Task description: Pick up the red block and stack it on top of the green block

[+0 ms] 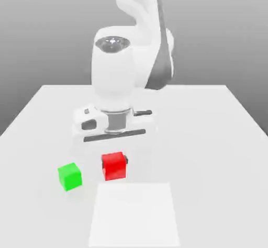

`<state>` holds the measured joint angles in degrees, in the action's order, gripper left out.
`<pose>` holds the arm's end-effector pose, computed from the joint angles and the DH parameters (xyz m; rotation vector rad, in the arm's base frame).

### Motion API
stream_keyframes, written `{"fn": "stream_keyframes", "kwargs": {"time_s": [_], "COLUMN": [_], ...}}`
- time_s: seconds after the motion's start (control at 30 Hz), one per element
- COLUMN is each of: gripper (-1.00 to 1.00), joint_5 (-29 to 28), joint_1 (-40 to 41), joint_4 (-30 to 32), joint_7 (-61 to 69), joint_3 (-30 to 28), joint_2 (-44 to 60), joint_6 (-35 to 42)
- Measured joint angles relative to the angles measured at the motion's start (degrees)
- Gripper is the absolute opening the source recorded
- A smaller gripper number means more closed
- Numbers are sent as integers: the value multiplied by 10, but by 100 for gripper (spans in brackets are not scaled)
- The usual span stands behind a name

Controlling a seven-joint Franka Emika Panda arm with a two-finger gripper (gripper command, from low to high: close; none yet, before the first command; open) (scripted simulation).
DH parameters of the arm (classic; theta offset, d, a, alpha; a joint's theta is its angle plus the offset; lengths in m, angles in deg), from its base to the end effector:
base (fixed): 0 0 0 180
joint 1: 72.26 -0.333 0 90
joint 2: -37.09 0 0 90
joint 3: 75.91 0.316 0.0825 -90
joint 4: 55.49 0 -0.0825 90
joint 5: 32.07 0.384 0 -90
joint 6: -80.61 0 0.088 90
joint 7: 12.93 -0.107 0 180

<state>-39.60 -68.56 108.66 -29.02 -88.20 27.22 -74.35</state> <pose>0.3454 -0.0896 0.2411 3.0473 -0.6785 0.0159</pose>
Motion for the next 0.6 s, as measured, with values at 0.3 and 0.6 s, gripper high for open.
{"fn": "stream_keyframes", "kwargs": {"time_s": [0.3, 0.6], "gripper": [-100, -100], "joint_5": [-38, 67], "joint_1": [68, 14], "joint_4": [28, 29], "joint_7": [234, 312], "joint_3": [-124, -153], "joint_2": [-40, 20], "joint_6": [16, -26]}}
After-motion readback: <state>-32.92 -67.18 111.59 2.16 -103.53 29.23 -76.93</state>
